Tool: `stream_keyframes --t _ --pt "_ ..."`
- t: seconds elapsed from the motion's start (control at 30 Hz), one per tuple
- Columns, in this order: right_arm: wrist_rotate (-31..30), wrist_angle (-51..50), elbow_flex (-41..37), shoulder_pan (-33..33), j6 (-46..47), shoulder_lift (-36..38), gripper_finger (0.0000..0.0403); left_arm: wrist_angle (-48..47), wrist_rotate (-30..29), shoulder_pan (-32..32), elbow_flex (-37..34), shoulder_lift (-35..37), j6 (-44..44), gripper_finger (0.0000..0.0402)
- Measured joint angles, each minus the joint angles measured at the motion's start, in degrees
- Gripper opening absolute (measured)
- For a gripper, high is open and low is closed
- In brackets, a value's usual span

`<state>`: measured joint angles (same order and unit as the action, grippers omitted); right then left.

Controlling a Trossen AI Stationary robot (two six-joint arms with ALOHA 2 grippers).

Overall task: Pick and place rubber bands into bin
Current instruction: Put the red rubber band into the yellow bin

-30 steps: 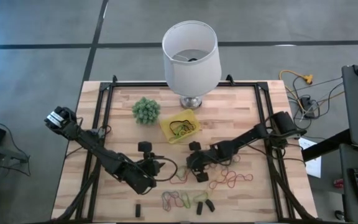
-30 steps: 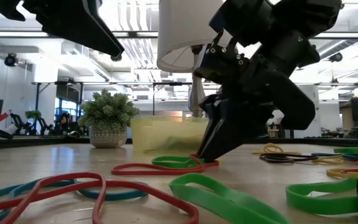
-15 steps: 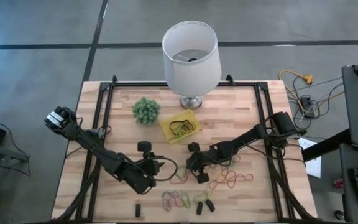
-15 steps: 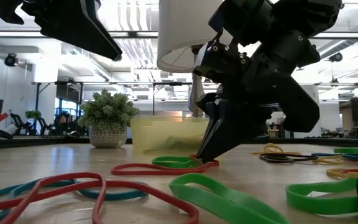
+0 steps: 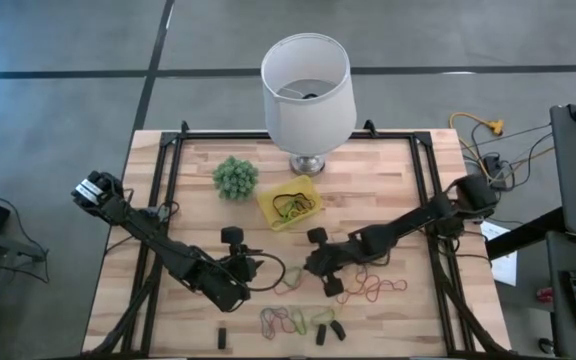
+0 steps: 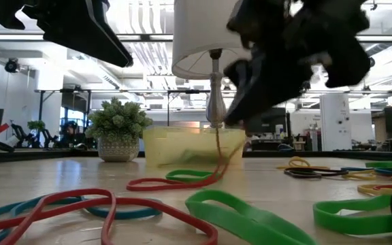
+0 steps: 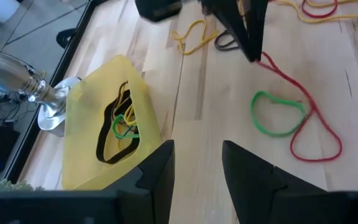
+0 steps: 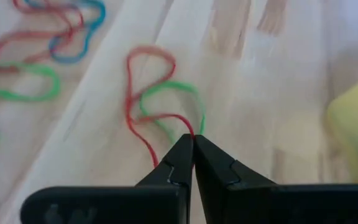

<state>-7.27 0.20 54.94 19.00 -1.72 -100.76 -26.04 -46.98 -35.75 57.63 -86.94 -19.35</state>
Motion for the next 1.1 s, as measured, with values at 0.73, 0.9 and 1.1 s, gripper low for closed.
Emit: stream_keyframes --t 0.73,0.9,1.1 --pt "-24.9 3.69 2.98 -4.3 -22.42 11.75 0.0008 0.13 0.02 0.0 0.0 0.0 0.0 0.0118" --pt "-24.95 5.22 3.04 -9.55 -23.82 11.68 0.0008 0.15 0.02 0.0 0.0 0.0 0.0 0.0118" --pt "-24.85 6.4 3.04 -14.17 -25.19 11.68 0.0008 0.15 0.04 0.0 0.0 0.0 0.0 0.0118"
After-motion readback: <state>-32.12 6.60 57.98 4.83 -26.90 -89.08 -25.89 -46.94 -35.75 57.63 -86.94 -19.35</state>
